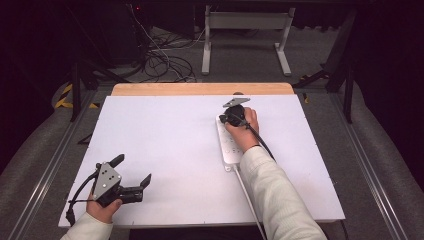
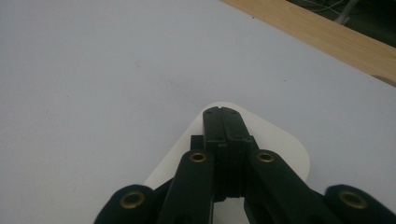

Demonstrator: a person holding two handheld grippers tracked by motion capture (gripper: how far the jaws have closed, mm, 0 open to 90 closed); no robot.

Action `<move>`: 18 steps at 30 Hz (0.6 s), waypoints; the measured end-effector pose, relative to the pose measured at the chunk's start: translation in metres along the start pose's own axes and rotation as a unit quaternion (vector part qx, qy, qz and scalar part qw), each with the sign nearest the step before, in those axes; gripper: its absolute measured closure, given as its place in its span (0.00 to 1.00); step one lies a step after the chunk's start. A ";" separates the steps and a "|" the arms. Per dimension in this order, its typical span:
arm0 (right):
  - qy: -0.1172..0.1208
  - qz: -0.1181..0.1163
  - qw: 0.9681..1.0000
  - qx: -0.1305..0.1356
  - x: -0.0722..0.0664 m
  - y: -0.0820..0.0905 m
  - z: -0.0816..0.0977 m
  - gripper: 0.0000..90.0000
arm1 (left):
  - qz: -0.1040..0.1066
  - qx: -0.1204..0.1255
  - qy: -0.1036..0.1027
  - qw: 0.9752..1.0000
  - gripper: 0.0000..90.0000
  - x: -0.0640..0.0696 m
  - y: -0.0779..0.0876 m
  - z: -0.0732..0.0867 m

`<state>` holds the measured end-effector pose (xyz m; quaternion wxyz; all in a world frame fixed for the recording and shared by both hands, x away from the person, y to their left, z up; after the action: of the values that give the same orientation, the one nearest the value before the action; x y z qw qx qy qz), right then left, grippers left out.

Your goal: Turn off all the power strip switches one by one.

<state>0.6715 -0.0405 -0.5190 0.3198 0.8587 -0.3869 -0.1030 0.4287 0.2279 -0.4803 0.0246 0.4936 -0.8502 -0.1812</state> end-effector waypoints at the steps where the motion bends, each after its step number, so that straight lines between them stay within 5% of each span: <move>1: 0.001 0.001 1.000 0.000 0.000 0.000 0.000 1.00 | 0.000 0.000 -0.001 1.000 0.00 0.000 0.000 0.000; 18: 0.005 0.003 1.000 0.000 -0.001 0.000 0.001 1.00 | 0.001 0.000 -0.002 1.000 0.00 0.001 -0.001 0.000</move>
<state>0.6706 -0.0398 -0.5196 0.3218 0.8582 -0.3878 -0.0973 0.4291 0.2271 -0.4806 0.0234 0.4927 -0.8507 -0.1820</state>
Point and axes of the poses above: each handheld gripper's, and its own axes: y roughly backward along the jaws, z roughly out of its underside, x roughly to its right, the point moved 9 cm from there along -y, roughly forward along the jaws
